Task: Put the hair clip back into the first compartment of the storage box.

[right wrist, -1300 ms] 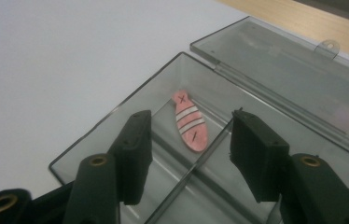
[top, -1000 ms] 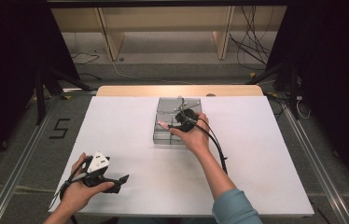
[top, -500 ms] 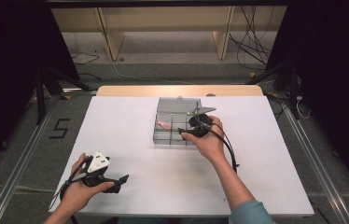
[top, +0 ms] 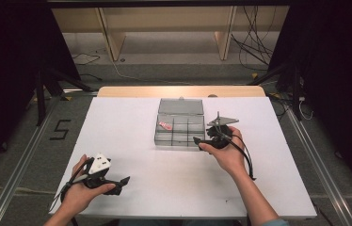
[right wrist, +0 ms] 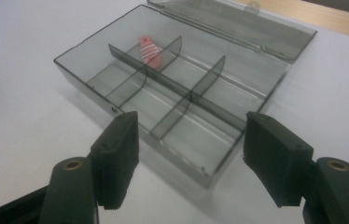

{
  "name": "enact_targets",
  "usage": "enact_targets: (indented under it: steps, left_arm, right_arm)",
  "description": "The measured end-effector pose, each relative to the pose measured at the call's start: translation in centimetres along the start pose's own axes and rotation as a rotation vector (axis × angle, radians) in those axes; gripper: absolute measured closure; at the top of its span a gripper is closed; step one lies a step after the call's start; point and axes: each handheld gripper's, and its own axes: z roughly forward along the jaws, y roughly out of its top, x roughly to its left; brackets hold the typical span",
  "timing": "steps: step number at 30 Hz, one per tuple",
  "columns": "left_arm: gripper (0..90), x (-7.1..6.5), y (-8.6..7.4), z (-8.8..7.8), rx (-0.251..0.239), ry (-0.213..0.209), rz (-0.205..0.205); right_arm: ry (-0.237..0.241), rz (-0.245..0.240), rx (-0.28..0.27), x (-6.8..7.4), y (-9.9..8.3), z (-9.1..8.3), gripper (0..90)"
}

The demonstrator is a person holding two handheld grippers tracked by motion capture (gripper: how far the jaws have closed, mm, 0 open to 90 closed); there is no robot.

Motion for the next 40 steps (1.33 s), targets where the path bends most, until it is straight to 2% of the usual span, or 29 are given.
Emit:
enact_targets:
  steps: [8,14,20,27,32,40]
  left_arm:
    - [2.9,0.0,0.0,0.1,0.004,0.001,-0.004]
    - [2.8,-0.1,0.0,-0.1,-0.001,0.006,-0.001]
    - [2.8,0.0,-0.1,0.0,0.000,0.003,-0.003]
    - [2.8,-0.1,0.0,-0.1,0.001,0.006,-0.001]
    - [2.9,-0.1,0.0,-0.1,-0.001,0.002,0.003]
    - [2.6,0.0,0.2,-0.1,-0.005,0.000,-0.013]
  right_arm:
    - [0.009,0.028,-0.009,-1.0,-2.7,-2.5,35.8]
    - [0.006,0.013,-0.005,-1.3,-4.3,-4.1,34.9]
    - [0.030,0.036,-0.014,-1.7,-6.4,-5.5,34.3]
    - [0.019,0.049,-0.013,-1.7,-9.2,-7.2,32.8]
    - [0.024,0.060,0.004,-1.6,-10.9,-8.2,31.0]
    - [0.003,0.067,0.016,-2.0,-12.1,-8.8,25.2]
